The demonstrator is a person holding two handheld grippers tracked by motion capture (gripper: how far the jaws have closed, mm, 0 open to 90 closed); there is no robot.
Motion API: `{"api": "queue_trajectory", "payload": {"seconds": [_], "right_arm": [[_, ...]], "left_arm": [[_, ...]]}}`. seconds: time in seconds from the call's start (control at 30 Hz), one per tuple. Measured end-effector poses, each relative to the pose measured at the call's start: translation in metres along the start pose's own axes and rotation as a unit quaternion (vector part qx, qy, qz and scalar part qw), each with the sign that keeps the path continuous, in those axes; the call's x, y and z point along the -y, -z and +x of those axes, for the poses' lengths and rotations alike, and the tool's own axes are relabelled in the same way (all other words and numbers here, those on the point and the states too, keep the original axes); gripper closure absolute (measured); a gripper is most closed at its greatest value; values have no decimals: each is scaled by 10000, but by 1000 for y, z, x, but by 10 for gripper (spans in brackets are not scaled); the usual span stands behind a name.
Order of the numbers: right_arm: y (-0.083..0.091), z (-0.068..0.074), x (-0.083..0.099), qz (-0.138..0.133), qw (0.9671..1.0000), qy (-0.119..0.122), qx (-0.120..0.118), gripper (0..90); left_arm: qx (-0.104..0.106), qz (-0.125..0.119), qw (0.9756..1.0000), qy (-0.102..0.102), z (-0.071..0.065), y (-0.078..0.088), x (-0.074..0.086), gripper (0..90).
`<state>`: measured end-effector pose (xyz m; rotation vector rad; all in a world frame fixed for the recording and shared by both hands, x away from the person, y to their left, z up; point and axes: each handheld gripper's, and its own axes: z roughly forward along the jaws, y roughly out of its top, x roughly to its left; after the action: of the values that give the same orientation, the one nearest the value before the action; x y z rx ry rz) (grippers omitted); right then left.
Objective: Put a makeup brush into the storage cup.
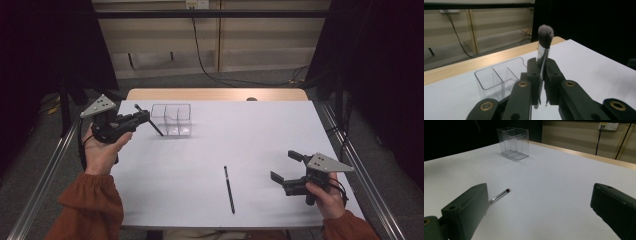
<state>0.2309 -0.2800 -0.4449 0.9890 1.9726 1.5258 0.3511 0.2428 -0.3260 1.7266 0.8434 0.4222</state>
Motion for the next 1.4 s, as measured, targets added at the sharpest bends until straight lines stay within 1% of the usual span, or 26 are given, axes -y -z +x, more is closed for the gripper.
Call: {"api": "queue_trajectory", "payload": {"seconds": [0.1,0.23,0.3,0.43,0.47,0.57,0.67,0.7,0.8,0.87,0.97,1.03,1.1,1.4], "right_arm": [[0,0,0,-10,10000,-11,-3,9],[0,1,0,-17,10000,-8,-8,6],[0,1,0,1,10000,-11,28,0],[0,1,1,-11,10000,-24,22,0],[0,1,0,-16,10000,-23,19,0],[-1,1,1,-31,10000,-15,20,0],[-1,1,1,-39,10000,-19,10,0],[-1,1,1,-45,10000,-28,10,0],[-1,1,1,-39,10000,-28,18,0],[0,1,1,-50,10000,-51,25,0],[0,1,1,-74,10000,-36,46,0],[0,1,1,-73,10000,-31,52,0],[0,1,1,-74,10000,-41,40,0],[0,1,1,-61,10000,-41,35,0]], "left_arm": [[-111,14,9999,11,6,-5,-3,840],[-252,5,9996,90,12,-14,-8,840],[-319,17,9994,103,16,-18,-11,840],[-537,88,9985,106,23,-28,-16,840],[-581,76,9982,125,25,-30,-18,840],[-666,40,9976,181,31,-35,-22,840],[-771,64,9969,147,34,-41,-25,840],[-780,60,9968,182,34,-42,-26,840],[-838,99,9962,200,38,-48,-25,840],[-913,133,9955,225,41,-52,-24,840],[-927,161,9953,246,43,-54,-22,840],[-958,205,9950,216,44,-56,-21,840],[-940,212,9952,193,44,-57,-21,840],[-970,343,9946,159,45,-66,-16,840]]}}
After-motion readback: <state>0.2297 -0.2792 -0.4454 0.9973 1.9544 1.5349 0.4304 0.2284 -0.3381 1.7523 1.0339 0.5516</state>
